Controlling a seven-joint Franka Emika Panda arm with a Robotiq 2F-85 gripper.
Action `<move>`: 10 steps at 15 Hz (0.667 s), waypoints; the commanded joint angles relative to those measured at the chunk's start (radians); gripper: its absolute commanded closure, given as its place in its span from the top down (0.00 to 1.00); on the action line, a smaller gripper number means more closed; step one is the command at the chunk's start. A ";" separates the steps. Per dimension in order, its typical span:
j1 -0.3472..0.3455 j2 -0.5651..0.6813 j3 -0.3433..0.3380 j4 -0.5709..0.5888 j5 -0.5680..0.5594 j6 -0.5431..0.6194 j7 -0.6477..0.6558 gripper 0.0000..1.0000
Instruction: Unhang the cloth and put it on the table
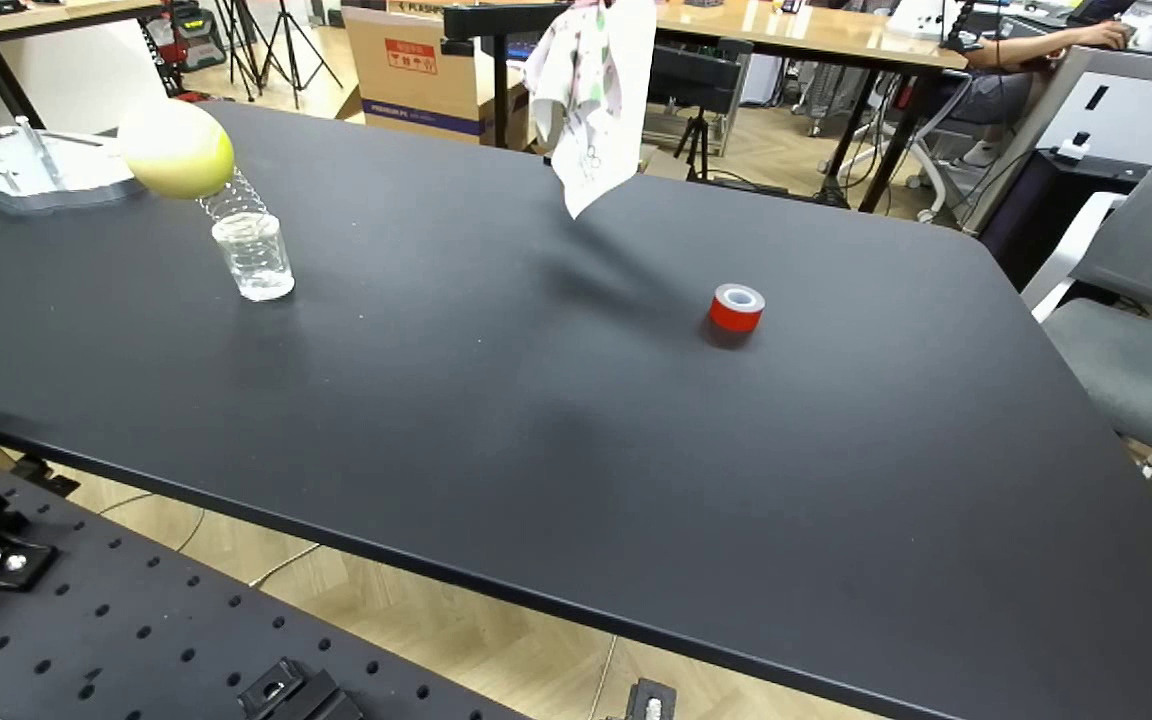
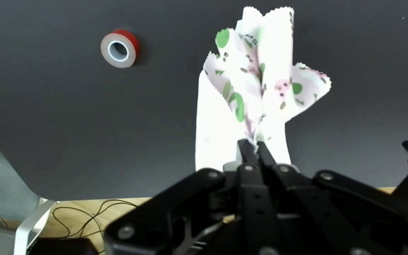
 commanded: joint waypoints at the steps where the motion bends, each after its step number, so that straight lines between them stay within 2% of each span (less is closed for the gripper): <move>1: 0.006 0.058 -0.001 -0.024 0.035 0.085 0.012 0.01; 10: -0.009 0.211 -0.006 -0.030 0.076 0.185 -0.016 0.01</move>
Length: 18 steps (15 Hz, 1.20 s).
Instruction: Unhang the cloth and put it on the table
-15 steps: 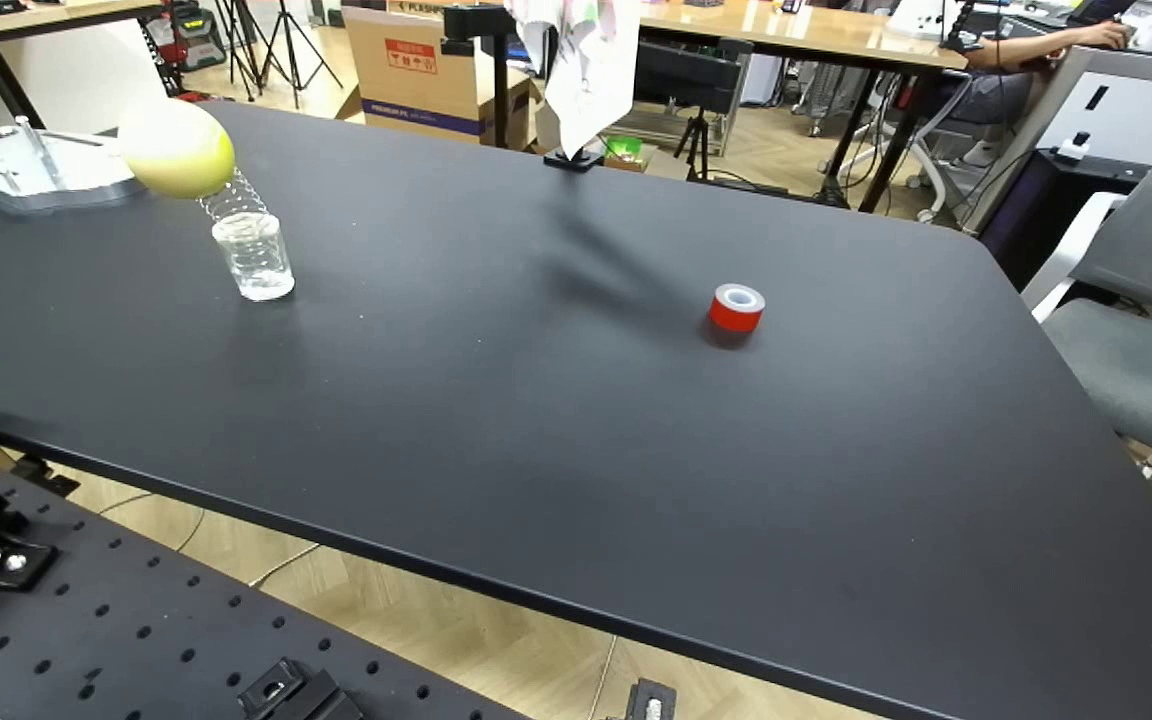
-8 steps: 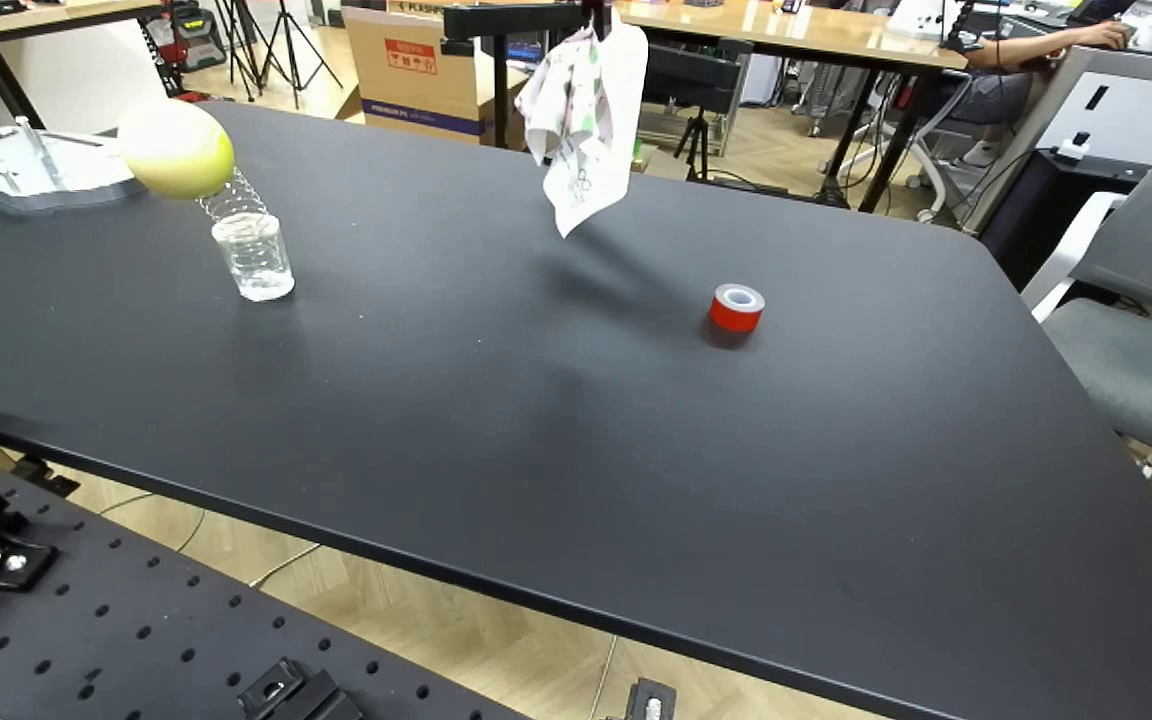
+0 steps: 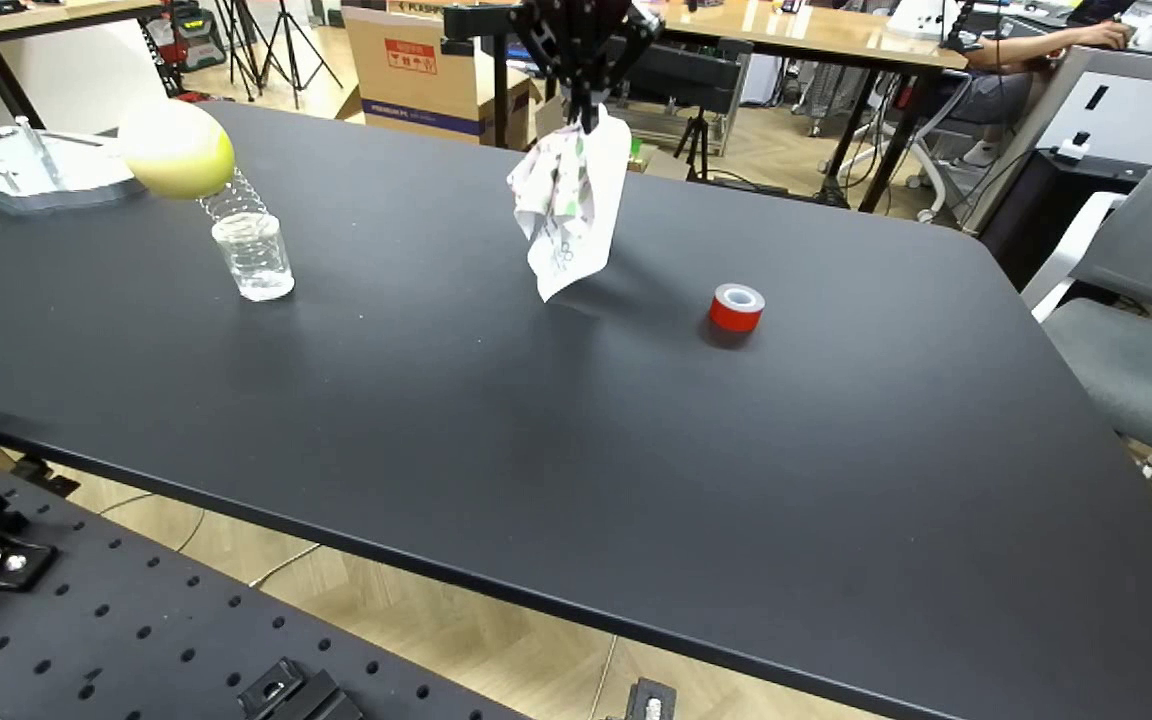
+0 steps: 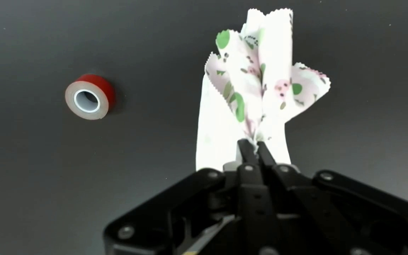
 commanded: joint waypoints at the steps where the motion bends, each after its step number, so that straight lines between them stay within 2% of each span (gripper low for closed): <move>1: -0.009 0.047 -0.005 0.001 0.012 0.058 -0.012 0.01; 2: -0.011 0.057 -0.004 0.005 0.014 0.062 -0.012 0.30; 4: -0.014 0.065 0.000 0.005 0.017 0.062 -0.015 0.36; 9: -0.020 0.016 0.020 -0.013 0.072 -0.002 -0.019 0.69; 13: -0.003 -0.036 -0.001 -0.022 0.072 -0.108 0.047 0.97; 18: -0.019 -0.121 -0.006 -0.050 0.129 -0.222 -0.003 1.00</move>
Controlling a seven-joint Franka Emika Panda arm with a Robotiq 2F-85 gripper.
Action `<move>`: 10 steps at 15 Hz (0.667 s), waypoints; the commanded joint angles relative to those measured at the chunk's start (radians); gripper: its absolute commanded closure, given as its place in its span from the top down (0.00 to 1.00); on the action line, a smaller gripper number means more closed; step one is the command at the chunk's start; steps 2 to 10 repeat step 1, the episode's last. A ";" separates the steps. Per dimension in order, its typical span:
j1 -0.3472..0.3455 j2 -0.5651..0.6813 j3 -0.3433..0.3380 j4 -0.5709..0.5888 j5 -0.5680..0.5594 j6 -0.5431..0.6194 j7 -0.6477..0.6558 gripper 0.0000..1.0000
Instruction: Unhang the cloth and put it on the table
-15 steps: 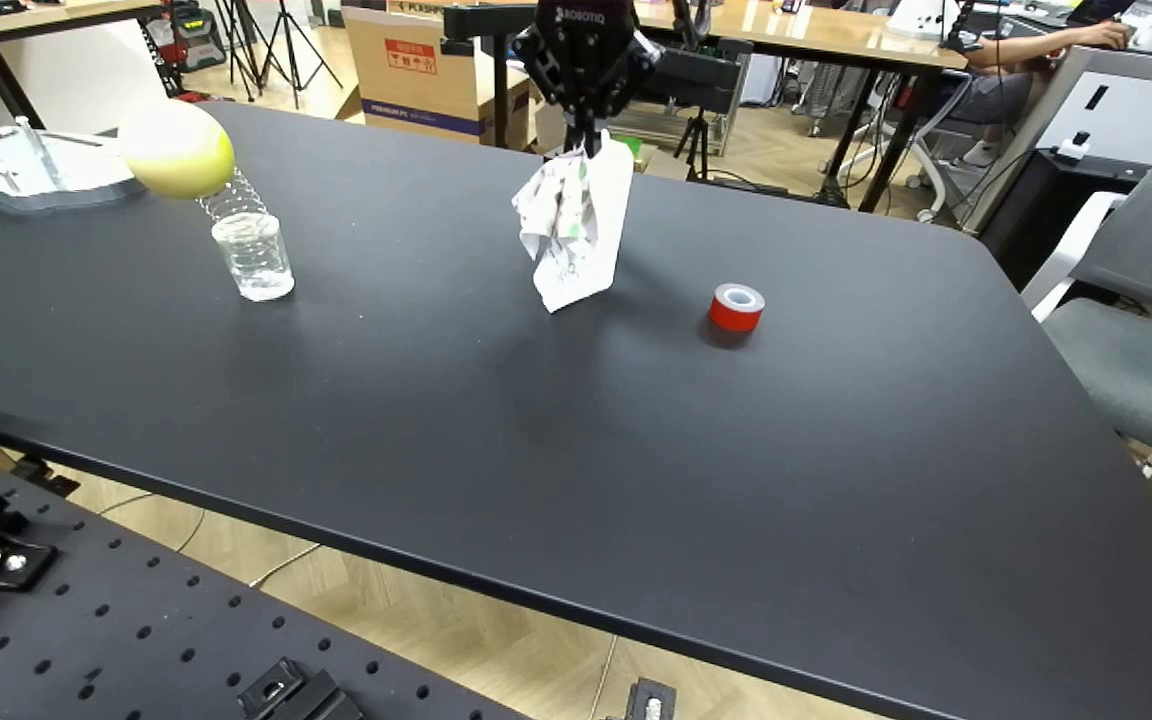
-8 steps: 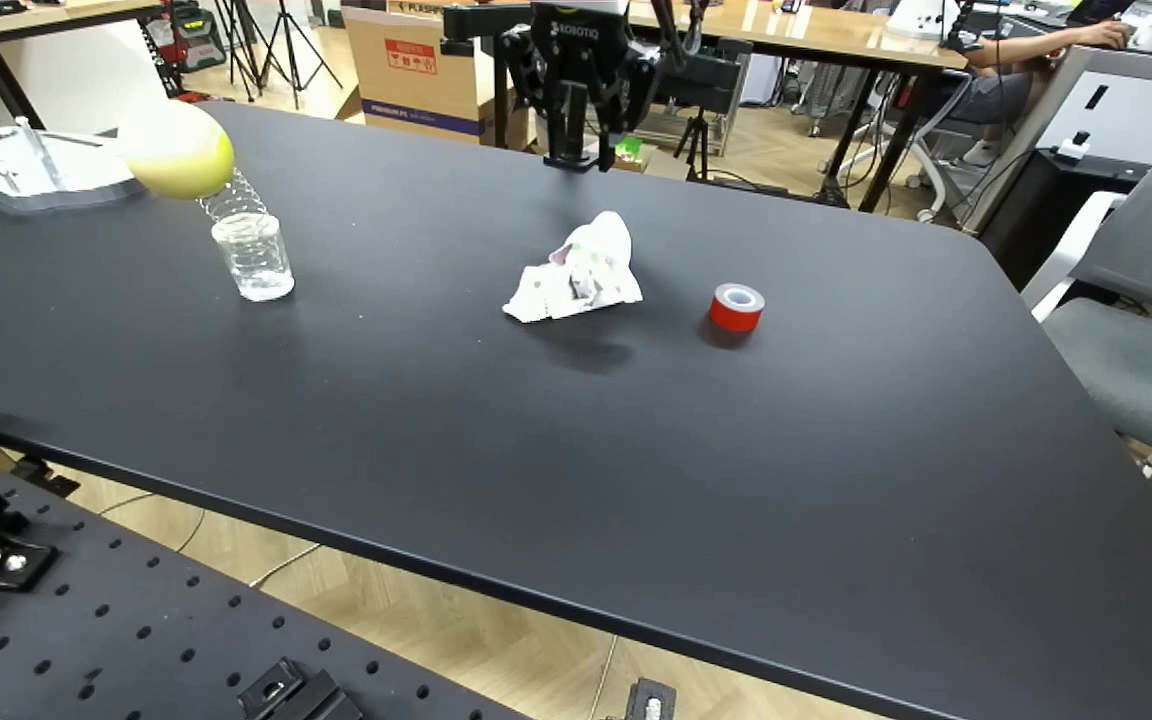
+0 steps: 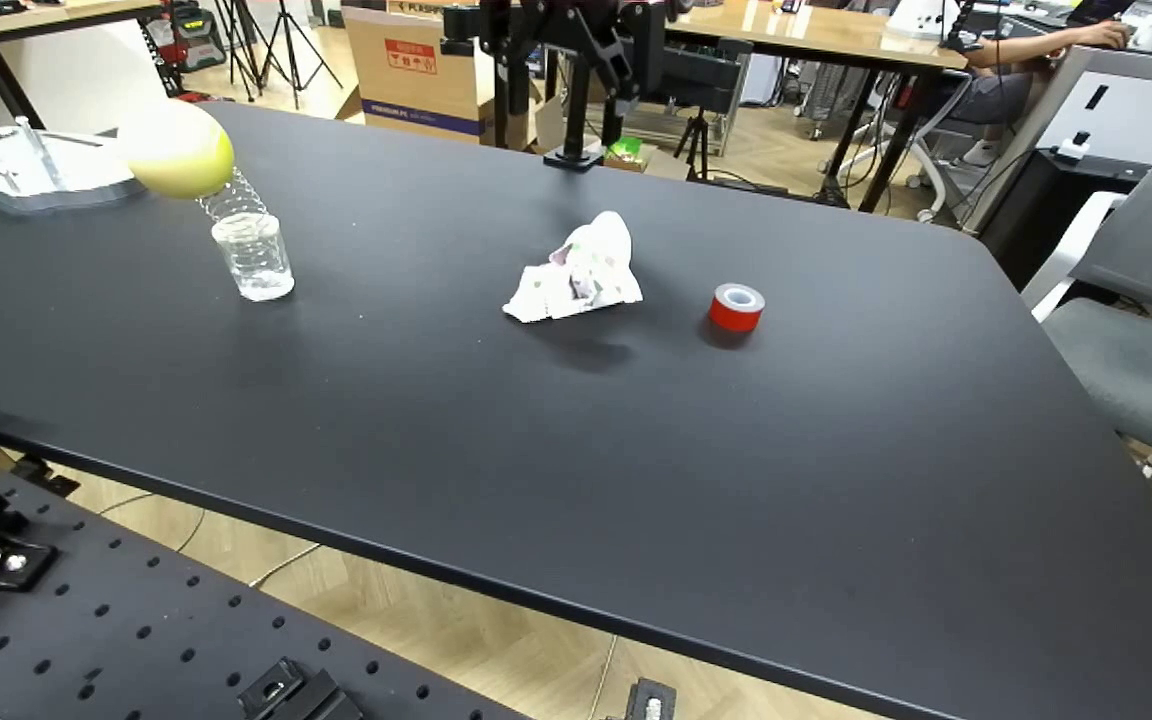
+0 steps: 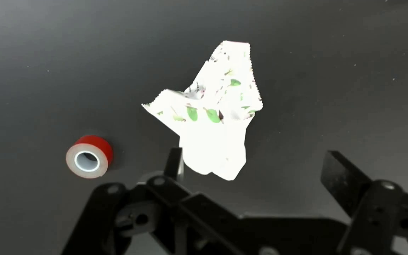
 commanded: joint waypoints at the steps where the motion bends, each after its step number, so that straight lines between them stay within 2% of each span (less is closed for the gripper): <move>1: -0.013 -0.090 -0.011 -0.045 0.051 -0.063 -0.015 1.00; 10: -0.013 -0.090 -0.011 -0.045 0.051 -0.063 -0.015 1.00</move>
